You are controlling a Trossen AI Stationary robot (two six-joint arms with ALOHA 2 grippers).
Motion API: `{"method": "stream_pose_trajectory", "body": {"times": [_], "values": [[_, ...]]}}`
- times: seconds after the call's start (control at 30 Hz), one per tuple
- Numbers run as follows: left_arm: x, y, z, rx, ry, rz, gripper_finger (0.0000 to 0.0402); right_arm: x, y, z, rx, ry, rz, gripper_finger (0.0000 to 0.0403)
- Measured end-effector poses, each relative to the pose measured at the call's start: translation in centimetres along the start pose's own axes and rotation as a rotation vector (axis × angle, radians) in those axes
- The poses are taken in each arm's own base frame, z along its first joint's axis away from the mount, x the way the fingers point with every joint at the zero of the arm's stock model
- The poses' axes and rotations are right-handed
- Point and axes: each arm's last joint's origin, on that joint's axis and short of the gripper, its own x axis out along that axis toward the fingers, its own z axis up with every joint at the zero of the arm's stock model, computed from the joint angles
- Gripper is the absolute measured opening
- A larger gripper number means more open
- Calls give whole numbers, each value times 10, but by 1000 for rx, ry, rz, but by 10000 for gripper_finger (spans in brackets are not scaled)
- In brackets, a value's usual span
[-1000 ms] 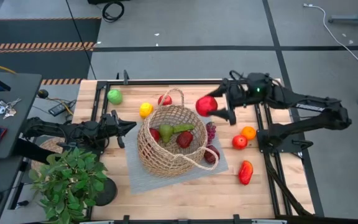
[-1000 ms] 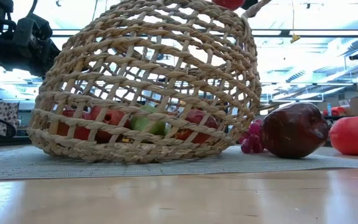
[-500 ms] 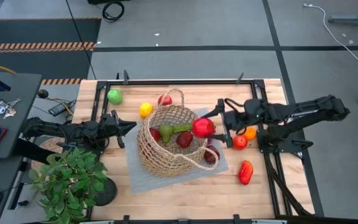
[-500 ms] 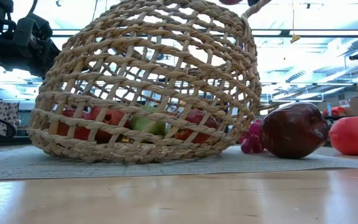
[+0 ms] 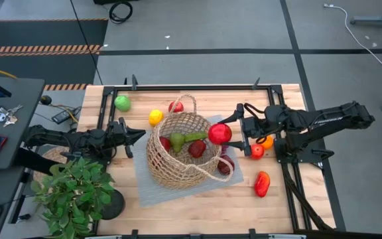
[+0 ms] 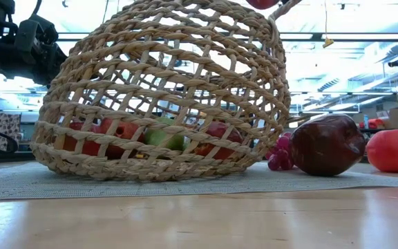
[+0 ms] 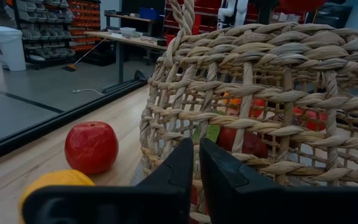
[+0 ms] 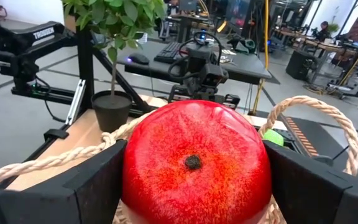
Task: Build produce basket
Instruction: Put the red apple into the basket
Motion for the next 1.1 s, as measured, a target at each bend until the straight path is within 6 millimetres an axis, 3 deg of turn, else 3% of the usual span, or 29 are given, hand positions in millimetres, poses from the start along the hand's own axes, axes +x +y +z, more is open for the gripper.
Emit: {"method": "stream_pose_trajectory", "body": {"times": [1.1], "values": [[0,0,0,0,0,0,37,2,0,-9,-23,96,-48,351]]}}
